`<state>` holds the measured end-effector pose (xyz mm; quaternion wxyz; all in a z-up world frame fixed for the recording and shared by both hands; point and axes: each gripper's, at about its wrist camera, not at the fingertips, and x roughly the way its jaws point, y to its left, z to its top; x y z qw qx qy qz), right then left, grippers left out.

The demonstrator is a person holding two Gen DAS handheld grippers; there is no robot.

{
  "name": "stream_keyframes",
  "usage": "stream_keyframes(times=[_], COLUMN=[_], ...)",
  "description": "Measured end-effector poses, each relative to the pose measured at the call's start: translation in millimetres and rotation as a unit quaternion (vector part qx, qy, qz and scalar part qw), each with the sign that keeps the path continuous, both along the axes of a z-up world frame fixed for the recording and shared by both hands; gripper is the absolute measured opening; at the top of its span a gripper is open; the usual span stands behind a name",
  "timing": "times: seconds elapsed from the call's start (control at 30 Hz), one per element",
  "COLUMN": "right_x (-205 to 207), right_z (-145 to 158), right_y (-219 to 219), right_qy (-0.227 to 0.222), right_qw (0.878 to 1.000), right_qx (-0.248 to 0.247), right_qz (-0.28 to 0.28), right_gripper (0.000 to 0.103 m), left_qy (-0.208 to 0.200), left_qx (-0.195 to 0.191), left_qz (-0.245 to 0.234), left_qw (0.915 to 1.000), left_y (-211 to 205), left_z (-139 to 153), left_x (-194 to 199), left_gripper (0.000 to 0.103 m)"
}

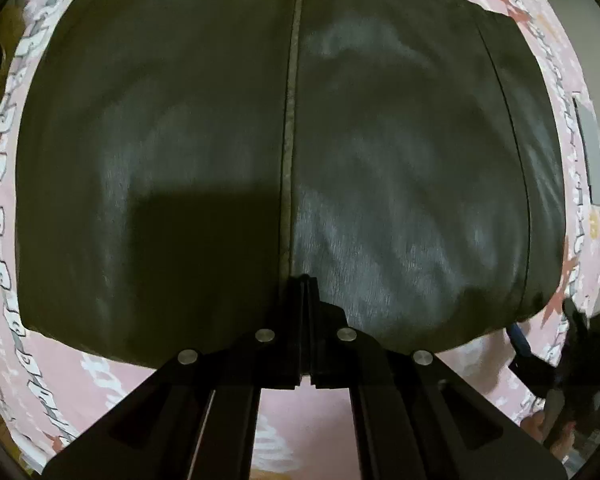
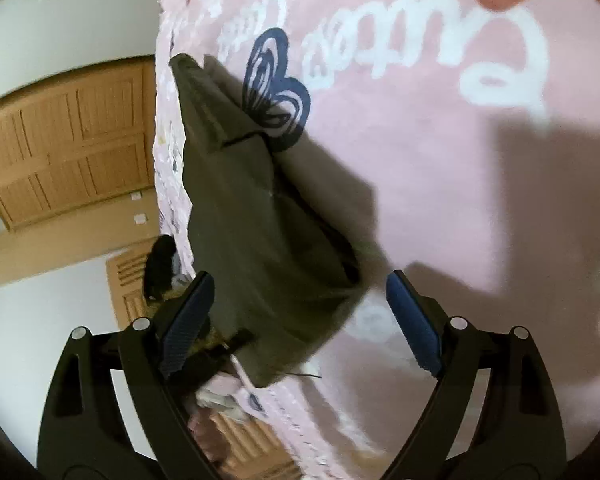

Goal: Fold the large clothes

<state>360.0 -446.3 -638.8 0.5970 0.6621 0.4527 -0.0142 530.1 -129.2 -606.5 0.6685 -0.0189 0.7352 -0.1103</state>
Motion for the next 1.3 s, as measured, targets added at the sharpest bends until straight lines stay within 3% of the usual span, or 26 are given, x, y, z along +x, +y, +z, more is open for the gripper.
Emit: stream_keyframes(times=[0.17,0.33,0.37,0.4,0.43,0.6,0.7,0.83,0.9,1.03,1.13,1.3], right_x=[11.2,26.5,31.0,34.7,36.5,43.9,51.4,75.9,85.7,106.3,116.0,123.0], right_z=[-23.7,-26.1,-24.7,-24.6,-24.4,-22.8,-8.6,41.0,54.8,71.5,81.9,86.7], right_y=[4.5,14.5,16.5,15.6,15.4,12.2,11.6,27.7,35.8,49.0,53.9,59.5], right_qy=[0.017,0.007,0.005,0.005,0.006,0.000,-0.012,-0.073,-0.080,-0.091,-0.098,-0.105], right_qw=[1.000,1.000,1.000,0.999,0.999,0.999,0.998,0.991,0.989,0.982,0.976,0.975], right_qx=[0.011,-0.023,-0.030,-0.034,-0.038,-0.046,-0.045,-0.079,-0.085,-0.104,-0.129,-0.132], right_qz=[-0.006,-0.003,0.000,0.002,0.005,0.028,0.037,0.083,0.094,0.125,0.144,0.146], right_gripper=[0.086,0.086,0.083,0.070,0.067,0.031,0.022,0.018,0.017,0.016,0.016,0.016], left_qy=[0.006,-0.001,0.001,0.004,0.005,0.000,-0.004,0.003,0.030,0.067,0.070,0.011], left_qx=[-0.017,-0.050,-0.065,-0.075,-0.078,-0.071,-0.070,-0.078,-0.089,-0.093,-0.088,-0.106], left_qz=[0.011,0.035,0.046,0.057,0.064,0.068,0.072,0.104,0.134,0.148,0.138,0.087], left_qw=[0.9998,0.9981,0.9968,0.9956,0.9949,0.9951,0.9950,0.9915,0.9865,0.9824,0.9840,0.9905], left_y=[7.9,12.5,13.0,12.7,13.8,15.6,24.3,21.9,31.4,29.6,27.2,15.7], left_z=[-0.3,6.6,8.2,8.8,9.0,9.7,10.7,-5.0,-28.3,-71.0,-64.2,-21.4], left_x=[-0.4,17.9,25.4,34.3,38.7,58.7,64.4,87.3,98.3,105.8,112.2,129.6], left_gripper=[0.002,0.002,0.002,0.002,0.002,0.002,0.002,0.002,0.002,0.002,0.001,0.001])
